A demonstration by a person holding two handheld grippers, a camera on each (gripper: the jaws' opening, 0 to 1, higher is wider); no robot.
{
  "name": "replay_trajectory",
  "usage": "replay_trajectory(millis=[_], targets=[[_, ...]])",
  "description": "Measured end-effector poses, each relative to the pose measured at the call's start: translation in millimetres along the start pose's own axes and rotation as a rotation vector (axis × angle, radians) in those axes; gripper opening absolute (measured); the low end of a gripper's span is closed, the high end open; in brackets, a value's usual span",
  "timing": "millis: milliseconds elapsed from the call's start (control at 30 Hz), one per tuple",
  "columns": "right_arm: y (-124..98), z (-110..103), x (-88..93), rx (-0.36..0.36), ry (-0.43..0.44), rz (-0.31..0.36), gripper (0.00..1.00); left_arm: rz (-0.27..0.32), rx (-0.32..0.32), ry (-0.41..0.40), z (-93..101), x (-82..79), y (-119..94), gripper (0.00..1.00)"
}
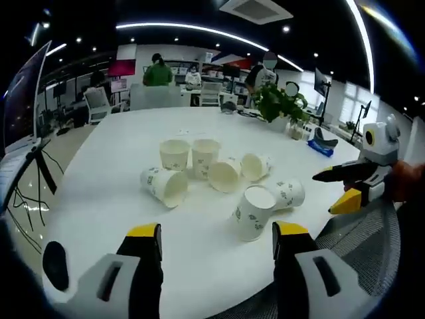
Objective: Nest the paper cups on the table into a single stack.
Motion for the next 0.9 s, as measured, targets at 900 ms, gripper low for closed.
replay_trajectory(millis=[900], targets=[[1,6,-12.8,0.015,-0.007,0.026,0.81,-0.006,0.005,-0.015,8.1,-11.1,2,0.68]])
Point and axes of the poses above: the point that each gripper's makers call its tool centre point, and the gripper's own axes: y roughly forward along the fingers, z roughly to its right, x roughly out of its underside, the point moved 10 cm from there along -y, roughly backward along the fingers, and after that the axes turned 15 degrees about z, right-handed, at the moved point
